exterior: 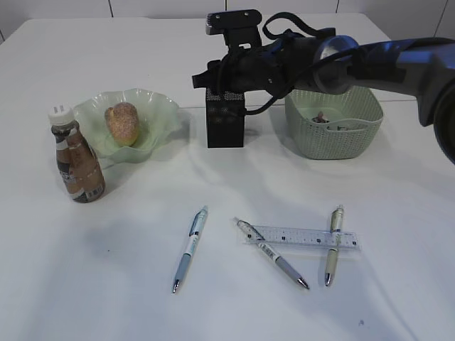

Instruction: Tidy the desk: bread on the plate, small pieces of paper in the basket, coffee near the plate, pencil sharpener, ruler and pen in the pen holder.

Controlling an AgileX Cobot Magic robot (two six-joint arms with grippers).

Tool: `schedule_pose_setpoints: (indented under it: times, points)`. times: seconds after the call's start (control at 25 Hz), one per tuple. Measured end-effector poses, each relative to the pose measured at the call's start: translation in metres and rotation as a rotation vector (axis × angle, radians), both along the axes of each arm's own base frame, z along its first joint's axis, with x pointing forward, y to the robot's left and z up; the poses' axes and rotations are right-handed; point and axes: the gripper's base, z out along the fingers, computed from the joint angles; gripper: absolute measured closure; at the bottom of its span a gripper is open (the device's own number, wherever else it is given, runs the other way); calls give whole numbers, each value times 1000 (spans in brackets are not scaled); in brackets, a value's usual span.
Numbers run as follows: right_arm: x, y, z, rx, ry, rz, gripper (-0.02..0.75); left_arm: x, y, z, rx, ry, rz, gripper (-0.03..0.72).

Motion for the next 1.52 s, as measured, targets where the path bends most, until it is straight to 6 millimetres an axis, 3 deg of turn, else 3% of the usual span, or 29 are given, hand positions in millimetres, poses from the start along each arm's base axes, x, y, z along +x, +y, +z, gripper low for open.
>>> schedule_pose_setpoints:
  times: [0.76,0.92,1.12,1.16,1.28,1.36,1.52]
  points:
    - [1,-1,4,20,27,-27,298,0,0,0,-3,1,-1,276]
    - [3,-2,16,18,48,-57,298,0,0,0,-3,1,-1,276]
    - [1,-7,45,4,80,-107,299,0,0,0,-3,1,-1,276]
    - [-4,-11,62,-3,91,-125,299,0,0,0,-3,1,-1,276]
    - [-13,-16,78,-35,120,-133,299,0,0,0,-3,1,-1,276]
    - [-13,-16,78,-35,120,-133,299,0,0,0,-3,1,-1,276]
    - [-33,-23,102,-100,226,-112,299,0,0,0,-3,1,-1,276]
